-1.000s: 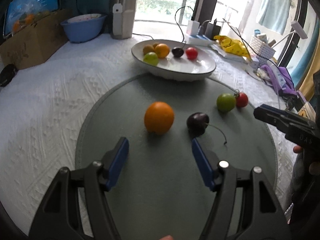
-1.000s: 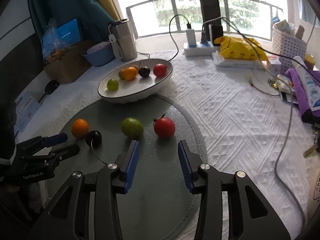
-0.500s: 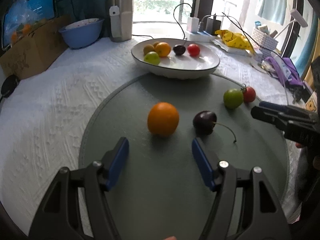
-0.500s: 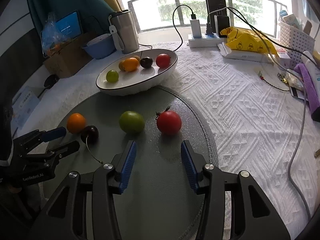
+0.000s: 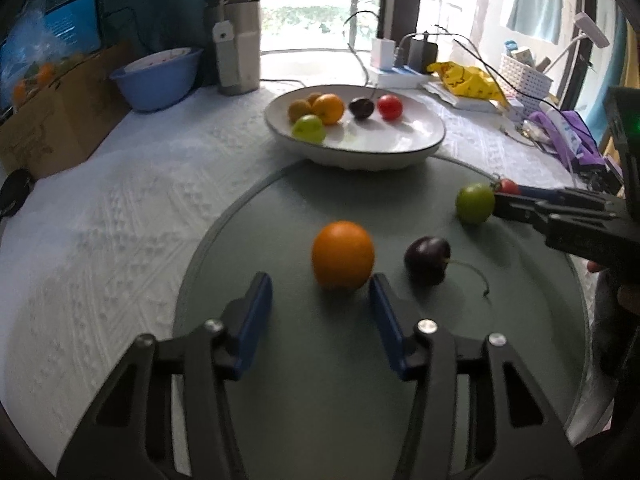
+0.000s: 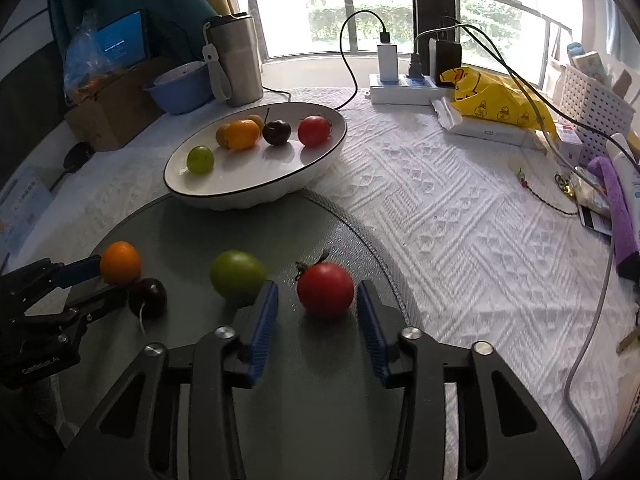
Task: Organize fruits
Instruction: 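Grasp the second orange with the left tool while the right tool grasps the small red tomato, then carry the orange and small tomato into the white bowl and open both tools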
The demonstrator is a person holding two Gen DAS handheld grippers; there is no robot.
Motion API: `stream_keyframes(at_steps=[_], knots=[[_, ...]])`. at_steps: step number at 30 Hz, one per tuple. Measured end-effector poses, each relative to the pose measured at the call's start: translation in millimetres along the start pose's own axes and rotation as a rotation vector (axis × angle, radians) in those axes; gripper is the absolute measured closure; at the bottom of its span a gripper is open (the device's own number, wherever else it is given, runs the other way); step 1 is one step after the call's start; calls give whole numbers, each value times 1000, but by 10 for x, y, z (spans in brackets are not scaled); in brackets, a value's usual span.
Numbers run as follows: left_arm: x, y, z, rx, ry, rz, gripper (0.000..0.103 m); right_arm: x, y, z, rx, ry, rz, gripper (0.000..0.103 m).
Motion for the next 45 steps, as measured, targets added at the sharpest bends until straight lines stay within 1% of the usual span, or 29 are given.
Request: stream_keyframes(at_steps=[2, 3, 5, 6, 13, 21, 26, 33, 39, 45], knots=[[37, 46, -23, 7, -12, -14, 56, 4, 5, -8, 0, -4, 4, 72], [54, 70, -35, 10, -16, -22, 59, 1, 8, -12, -2, -3, 5, 73], [81, 108, -68, 11, -27, -32, 64, -5, 10, -13, -3, -1, 6, 73], [88, 120, -77, 11, -33, -33, 69, -13, 9, -11, -5, 2, 6, 73], [76, 105, -26, 13, -44, -26, 69, -96, 43, 80, 11, -1, 20, 73], [86, 184, 271, 71, -59, -22, 69, -287, 136, 357, 57, 8, 45, 73], [120, 341, 502, 128, -78, -31, 69, -377, 230, 564, 95, 5, 47, 73], [139, 641, 690, 185, -112, -50, 69, -482, 450, 789, 150, 1, 51, 73], [191, 915, 726, 219, -140, -70, 69, -512, 688, 901, 185, -23, 69, 73], [277, 1176, 651, 240, -178, -96, 69, -403, 886, 870, 202, -47, 58, 73]])
Point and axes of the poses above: each gripper's, at about its wrist camera, not at the fingertips, and z roughly against the way its jaws point, x to its right, y to its top, the point moved 9 cm from there along -z, roughly the way its jaws point, and after that the axes turned 3 degrees about x, right-handed, at the moved point
